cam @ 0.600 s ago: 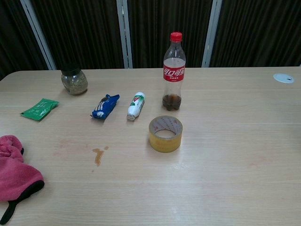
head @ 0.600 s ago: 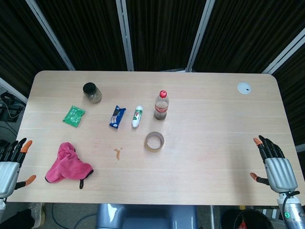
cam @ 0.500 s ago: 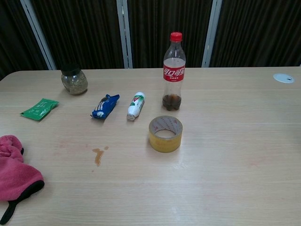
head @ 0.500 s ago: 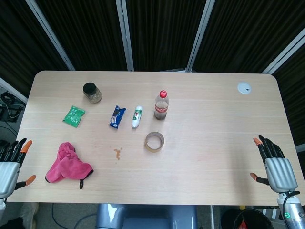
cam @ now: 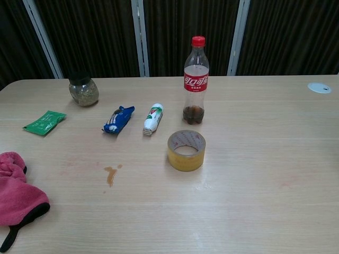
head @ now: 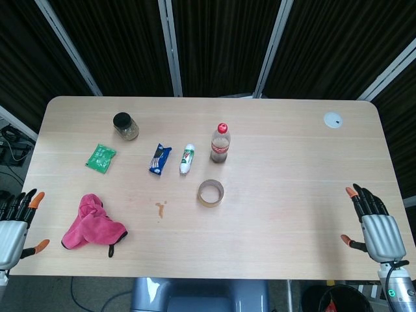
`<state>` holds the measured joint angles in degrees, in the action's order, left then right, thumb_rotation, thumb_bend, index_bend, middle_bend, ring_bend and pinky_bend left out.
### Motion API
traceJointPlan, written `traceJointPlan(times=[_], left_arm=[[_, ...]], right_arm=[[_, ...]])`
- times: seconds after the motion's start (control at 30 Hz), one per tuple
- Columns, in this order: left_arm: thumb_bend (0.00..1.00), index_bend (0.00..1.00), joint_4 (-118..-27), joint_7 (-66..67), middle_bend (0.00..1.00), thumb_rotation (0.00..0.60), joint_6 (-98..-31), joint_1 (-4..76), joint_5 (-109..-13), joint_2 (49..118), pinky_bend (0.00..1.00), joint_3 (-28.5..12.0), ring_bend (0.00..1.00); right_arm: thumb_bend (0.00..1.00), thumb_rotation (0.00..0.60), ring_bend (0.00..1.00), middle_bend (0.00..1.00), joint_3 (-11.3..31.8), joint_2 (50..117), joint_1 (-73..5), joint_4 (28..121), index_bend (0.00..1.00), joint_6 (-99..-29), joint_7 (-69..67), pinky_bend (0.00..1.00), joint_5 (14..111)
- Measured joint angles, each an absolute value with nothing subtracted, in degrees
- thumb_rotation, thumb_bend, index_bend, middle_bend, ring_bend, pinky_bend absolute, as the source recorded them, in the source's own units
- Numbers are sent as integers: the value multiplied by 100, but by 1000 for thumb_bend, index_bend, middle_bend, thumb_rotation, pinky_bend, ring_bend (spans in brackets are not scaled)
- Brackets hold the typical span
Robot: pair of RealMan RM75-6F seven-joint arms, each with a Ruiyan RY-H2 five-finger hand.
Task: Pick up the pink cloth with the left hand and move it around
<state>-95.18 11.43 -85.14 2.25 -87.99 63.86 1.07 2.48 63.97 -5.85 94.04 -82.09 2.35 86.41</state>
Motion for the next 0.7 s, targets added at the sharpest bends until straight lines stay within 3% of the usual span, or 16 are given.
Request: traceJointPlan(times=[0.7], left_arm=[[0, 0, -9989, 2490, 0, 600, -7074, 661, -7475, 6430, 0, 182, 0]], right_arm=[[4, 600, 0, 0, 237, 6349, -569, 9506, 0, -8155, 191, 123, 8565]])
